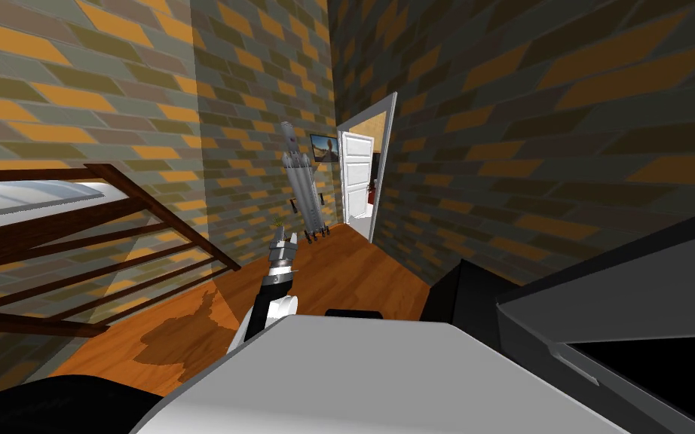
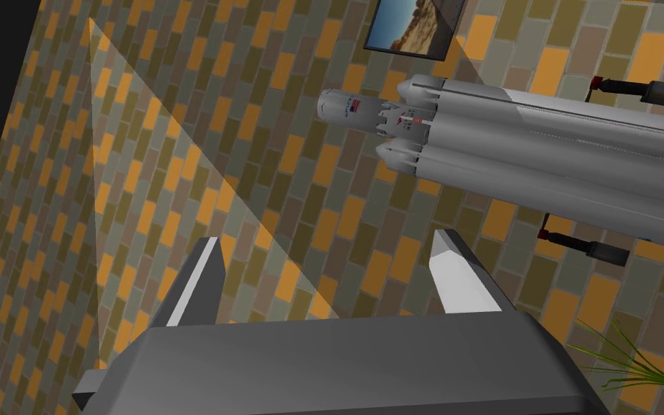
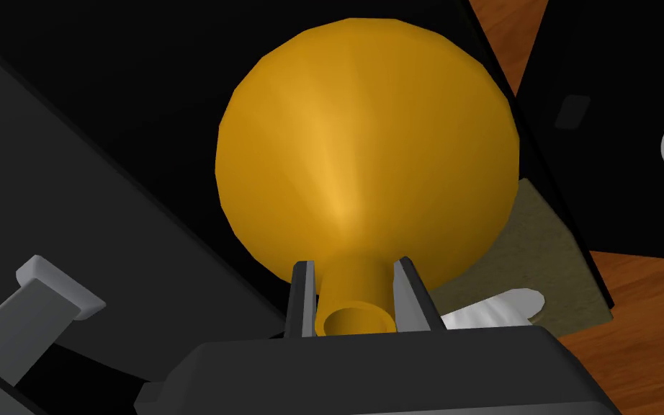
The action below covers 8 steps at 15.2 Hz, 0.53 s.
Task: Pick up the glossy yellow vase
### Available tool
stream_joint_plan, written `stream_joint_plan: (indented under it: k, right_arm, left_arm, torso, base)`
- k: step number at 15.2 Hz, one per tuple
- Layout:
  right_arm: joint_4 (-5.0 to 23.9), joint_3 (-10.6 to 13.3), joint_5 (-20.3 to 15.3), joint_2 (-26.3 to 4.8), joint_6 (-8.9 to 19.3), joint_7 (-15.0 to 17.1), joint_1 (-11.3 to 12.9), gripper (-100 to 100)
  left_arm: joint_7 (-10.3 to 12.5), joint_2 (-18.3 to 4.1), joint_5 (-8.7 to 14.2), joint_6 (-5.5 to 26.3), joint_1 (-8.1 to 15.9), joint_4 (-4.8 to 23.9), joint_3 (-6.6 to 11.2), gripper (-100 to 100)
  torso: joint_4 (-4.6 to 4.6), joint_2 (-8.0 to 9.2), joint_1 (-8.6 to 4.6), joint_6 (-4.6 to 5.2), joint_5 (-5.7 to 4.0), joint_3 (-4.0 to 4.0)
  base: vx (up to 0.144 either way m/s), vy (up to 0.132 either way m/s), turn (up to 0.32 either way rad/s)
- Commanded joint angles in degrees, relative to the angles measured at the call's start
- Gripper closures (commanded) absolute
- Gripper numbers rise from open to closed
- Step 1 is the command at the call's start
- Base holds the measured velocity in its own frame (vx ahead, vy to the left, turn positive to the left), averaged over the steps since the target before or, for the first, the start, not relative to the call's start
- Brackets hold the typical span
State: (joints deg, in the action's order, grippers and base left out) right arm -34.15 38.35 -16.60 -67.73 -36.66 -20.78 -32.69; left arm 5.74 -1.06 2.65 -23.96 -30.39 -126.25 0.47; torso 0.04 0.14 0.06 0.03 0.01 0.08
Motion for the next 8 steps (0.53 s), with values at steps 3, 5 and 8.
stream_joint_plan:
  k: [3,5,8]
  right_arm:
    - [0.0,0.0,0.0,0.0,0.0,0.0,0.0,100]
    - [-1.5,-0.1,0.6,-2.0,-0.3,0.4,-1.1,100]
    - [-1.2,0.0,0.7,-2.7,-0.9,0.5,-1.1,100]
  left_arm:
    - [0.0,0.0,0.0,0.0,0.0,0.0,0.0,0]
    - [0.0,0.0,0.0,0.0,0.0,0.0,0.0,0]
    - [0.0,0.0,0.0,0.0,0.0,0.0,0.0,0]
  torso:
    - [0.01,-0.01,-0.02,0.0,-0.04,0.0]
    - [0.0,-0.02,0.04,0.02,0.0,-0.01]
    - [-0.01,-0.06,0.3,0.02,0.12,-0.03]
  base:
    - [0.0,0.0,0.0]
    - [0.01,0.03,-0.064]
    - [0.014,0.052,-0.049]
